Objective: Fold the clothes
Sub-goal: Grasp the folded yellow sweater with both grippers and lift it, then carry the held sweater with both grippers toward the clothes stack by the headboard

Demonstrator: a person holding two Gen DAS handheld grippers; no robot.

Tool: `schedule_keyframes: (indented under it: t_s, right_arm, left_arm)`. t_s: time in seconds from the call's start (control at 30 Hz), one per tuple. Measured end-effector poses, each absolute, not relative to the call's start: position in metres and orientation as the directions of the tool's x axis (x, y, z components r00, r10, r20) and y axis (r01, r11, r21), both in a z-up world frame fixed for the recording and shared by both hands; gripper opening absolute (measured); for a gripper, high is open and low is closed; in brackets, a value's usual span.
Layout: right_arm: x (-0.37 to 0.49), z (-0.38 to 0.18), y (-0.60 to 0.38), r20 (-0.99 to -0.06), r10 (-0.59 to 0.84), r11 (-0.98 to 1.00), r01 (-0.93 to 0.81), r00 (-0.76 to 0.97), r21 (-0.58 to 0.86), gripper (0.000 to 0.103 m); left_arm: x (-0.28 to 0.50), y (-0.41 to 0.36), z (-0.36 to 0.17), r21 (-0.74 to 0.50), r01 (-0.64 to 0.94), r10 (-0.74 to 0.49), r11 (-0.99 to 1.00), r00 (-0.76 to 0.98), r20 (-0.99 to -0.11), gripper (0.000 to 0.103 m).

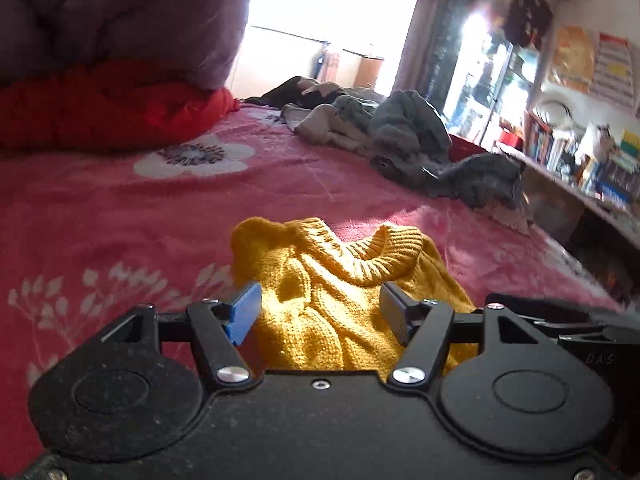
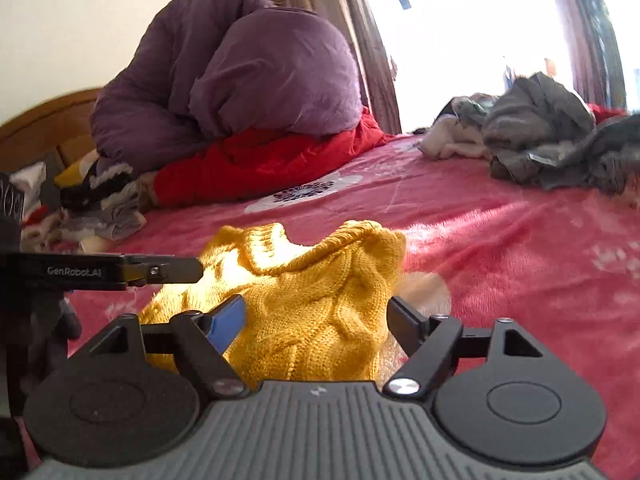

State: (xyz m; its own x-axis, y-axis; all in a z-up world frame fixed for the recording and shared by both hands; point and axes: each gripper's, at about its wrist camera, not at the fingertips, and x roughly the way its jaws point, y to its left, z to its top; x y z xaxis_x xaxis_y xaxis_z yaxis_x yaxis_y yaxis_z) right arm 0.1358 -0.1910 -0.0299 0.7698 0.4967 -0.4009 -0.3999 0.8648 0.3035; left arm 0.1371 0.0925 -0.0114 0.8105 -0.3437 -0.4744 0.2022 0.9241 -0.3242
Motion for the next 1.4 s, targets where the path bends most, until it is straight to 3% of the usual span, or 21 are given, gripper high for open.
schedule_keyframes:
  t_s: [0.2,0.3,0.7,0.8,0.9,1.0,1.07,1.17,1.27,1.3,1.33,1.4]
  right_arm:
    - [0.167,-0.059,-0.228,-0.400,0.571,0.726,-0.213,0.717,0.654,0.085]
    - [0.178,-0.075,-0.228,-0.396,0.606,0.659,-0.157,0.690,0.735,0.085]
    - [0.202,-0.084,-0.193,-0.460,0.650,0.678,-0.188,0.604,0.711,0.084]
    - [0.202,-0.087,-0.192,-0.443,0.667,0.653,-0.183,0.599,0.735,0.069]
    - [0.201,-0.090,-0.196,-0.405,0.694,0.605,-0.178,0.595,0.776,0.062]
    - [0.196,-0.089,-0.201,-0.312,0.746,0.501,-0.187,0.589,0.845,0.054]
    - [0.190,-0.086,-0.203,-0.277,0.769,0.456,-0.190,0.577,0.870,0.054]
    - [0.179,-0.083,-0.203,-0.270,0.789,0.430,-0.182,0.552,0.884,0.054]
    - [0.169,-0.081,-0.202,-0.271,0.805,0.414,-0.171,0.528,0.894,0.058]
    - [0.168,-0.084,-0.198,-0.341,0.777,0.485,-0.157,0.529,0.861,0.065]
    - [0.167,-0.088,-0.194,-0.402,0.747,0.547,-0.145,0.530,0.825,0.064]
    - [0.161,-0.086,-0.189,-0.405,0.734,0.570,-0.171,0.545,0.803,0.067]
  left_arm:
    - [0.148,0.125,-0.030,-0.584,0.021,-0.394,0.811,0.758,-0.520,0.071]
    - [0.156,0.127,-0.041,-0.665,-0.006,-0.456,0.747,0.723,-0.519,0.072]
    - [0.173,0.109,-0.062,-0.730,-0.057,-0.521,0.681,0.663,-0.538,0.070]
    - [0.170,0.110,-0.063,-0.739,-0.060,-0.525,0.671,0.666,-0.531,0.061]
    - [0.164,0.117,-0.063,-0.785,-0.074,-0.552,0.616,0.670,-0.496,0.052]
    - [0.151,0.131,-0.058,-0.852,-0.080,-0.593,0.518,0.684,-0.424,0.049]
    - [0.138,0.142,-0.048,-0.885,-0.071,-0.612,0.459,0.698,-0.373,0.049]
    - [0.119,0.149,-0.040,-0.894,-0.083,-0.612,0.440,0.700,-0.367,0.049]
    - [0.105,0.144,-0.048,-0.839,-0.154,-0.559,0.522,0.681,-0.473,0.054]
    - [0.104,0.141,-0.054,-0.806,-0.190,-0.534,0.561,0.662,-0.527,0.062]
    - [0.104,0.139,-0.058,-0.786,-0.206,-0.518,0.583,0.650,-0.555,0.065]
    - [0.099,0.137,-0.053,-0.780,-0.187,-0.508,0.598,0.664,-0.549,0.070]
